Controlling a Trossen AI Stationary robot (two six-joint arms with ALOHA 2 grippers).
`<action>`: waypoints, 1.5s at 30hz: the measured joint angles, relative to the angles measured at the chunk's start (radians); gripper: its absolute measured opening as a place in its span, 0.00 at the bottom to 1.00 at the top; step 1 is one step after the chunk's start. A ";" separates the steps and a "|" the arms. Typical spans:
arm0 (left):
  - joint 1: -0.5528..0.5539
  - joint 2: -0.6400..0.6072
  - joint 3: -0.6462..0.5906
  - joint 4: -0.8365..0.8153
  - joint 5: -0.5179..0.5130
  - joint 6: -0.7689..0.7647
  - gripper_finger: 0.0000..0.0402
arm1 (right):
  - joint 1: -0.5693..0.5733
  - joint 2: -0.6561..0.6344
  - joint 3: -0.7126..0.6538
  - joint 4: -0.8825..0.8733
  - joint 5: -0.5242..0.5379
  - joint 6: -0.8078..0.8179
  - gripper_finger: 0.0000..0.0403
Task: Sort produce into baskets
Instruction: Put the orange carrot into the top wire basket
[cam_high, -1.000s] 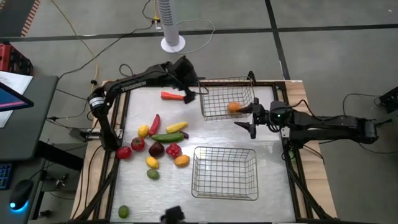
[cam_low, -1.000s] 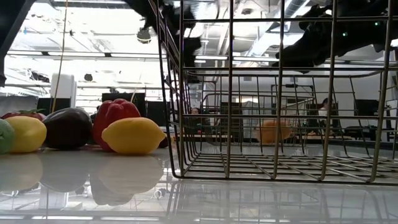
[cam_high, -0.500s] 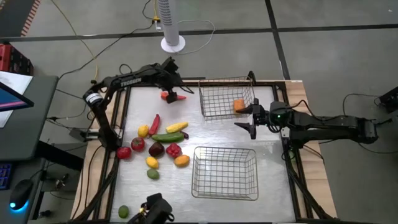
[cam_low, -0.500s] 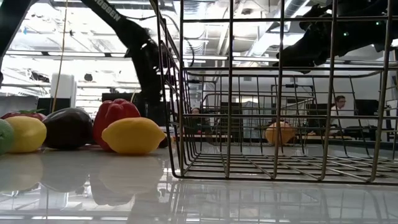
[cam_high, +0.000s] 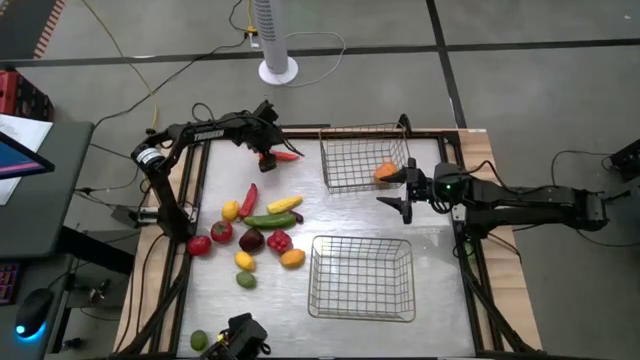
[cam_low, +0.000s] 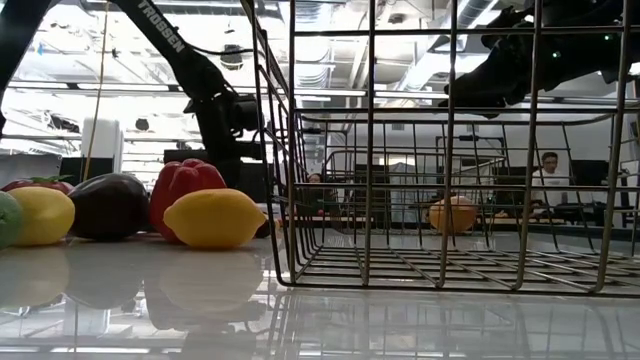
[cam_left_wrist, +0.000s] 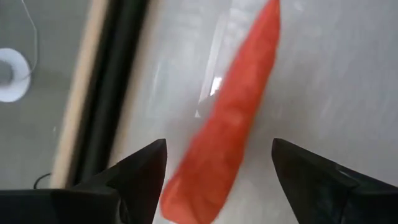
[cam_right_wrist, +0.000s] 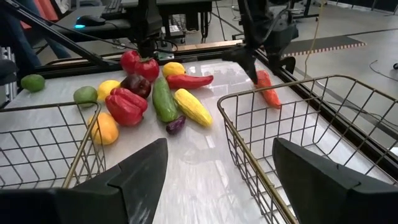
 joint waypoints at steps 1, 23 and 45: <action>-0.001 0.001 -0.011 -0.003 -0.008 0.007 0.68 | 0.000 0.000 0.000 0.000 0.000 0.000 0.78; -0.075 -0.089 -0.025 -0.064 -0.196 -0.011 0.30 | 0.000 0.000 0.000 0.000 0.000 0.019 0.78; -0.406 0.002 0.256 0.320 -0.100 -0.187 0.34 | 0.000 0.000 0.000 0.053 0.000 0.034 0.78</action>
